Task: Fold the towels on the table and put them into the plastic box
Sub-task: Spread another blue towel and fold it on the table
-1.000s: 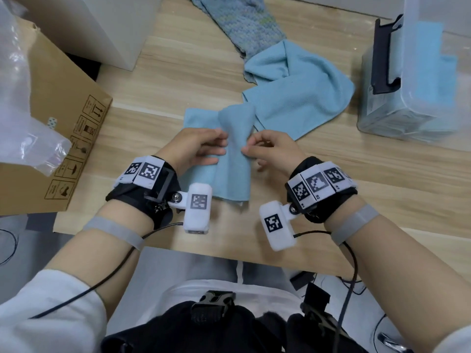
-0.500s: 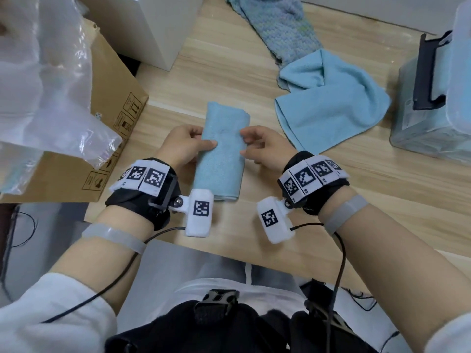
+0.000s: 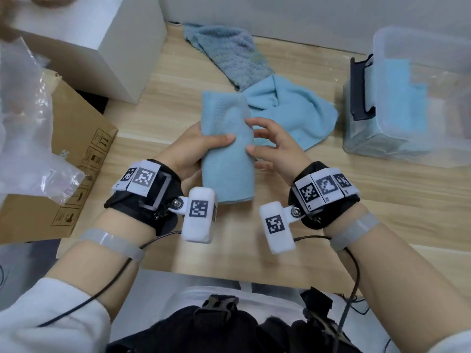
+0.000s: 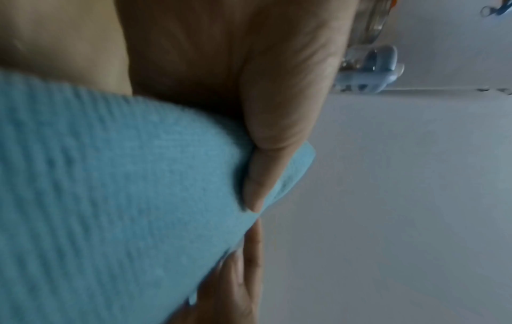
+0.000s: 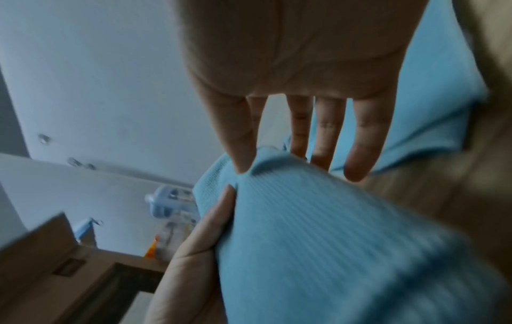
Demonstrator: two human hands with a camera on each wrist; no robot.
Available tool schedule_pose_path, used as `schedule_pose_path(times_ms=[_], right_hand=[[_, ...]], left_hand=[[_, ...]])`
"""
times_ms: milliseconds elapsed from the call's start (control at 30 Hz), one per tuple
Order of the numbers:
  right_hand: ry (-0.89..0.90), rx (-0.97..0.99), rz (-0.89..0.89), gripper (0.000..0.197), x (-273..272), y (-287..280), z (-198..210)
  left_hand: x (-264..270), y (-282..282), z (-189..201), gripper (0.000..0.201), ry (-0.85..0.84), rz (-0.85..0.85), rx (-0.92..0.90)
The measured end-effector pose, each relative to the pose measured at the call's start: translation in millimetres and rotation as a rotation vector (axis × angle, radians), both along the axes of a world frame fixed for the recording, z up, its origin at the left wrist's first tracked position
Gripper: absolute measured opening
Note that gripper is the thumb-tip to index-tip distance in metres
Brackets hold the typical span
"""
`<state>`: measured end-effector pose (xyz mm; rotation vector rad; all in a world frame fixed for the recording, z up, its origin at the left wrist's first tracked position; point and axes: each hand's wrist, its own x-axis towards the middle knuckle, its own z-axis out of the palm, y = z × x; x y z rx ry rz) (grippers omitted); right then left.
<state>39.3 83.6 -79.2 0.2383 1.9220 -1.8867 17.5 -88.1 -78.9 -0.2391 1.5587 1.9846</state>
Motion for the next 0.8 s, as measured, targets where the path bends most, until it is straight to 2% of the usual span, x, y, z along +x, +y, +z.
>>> schedule_pose_path(times_ms=[100, 200, 333, 433, 500, 600, 733, 800], right_hand=[[0.133, -0.066, -0.057, 0.048, 2, 36, 23], [0.237, -0.082, -0.111, 0.050, 0, 78, 42], [0.264, -0.011, -0.135, 0.046, -5, 149, 64], [0.267, 0.047, -0.247, 0.043, -15, 213, 79], [0.255, 0.119, -0.322, 0.042, -27, 259, 86], [0.199, 0.310, -0.319, 0.041, -55, 315, 84], [0.010, 0.614, -0.174, 0.046, -91, 352, 61], [-0.040, 0.670, -0.092, 0.048, -104, 356, 46]], left_hand=[[-10, 46, 21, 0.026, 0.075, -0.073, 0.096], [-14, 99, 34, 0.037, 0.154, -0.163, 0.136], [-26, 164, 42, 0.038, 0.169, -0.293, 0.064], [-41, 198, 43, 0.015, 0.126, -0.225, -0.063], [-52, 221, 42, 0.010, 0.107, -0.149, -0.125], [-67, 244, 35, 0.012, 0.086, -0.100, -0.202], [-77, 257, 24, 0.022, 0.106, -0.089, -0.327], [-80, 256, 22, 0.025, 0.114, -0.086, -0.351]])
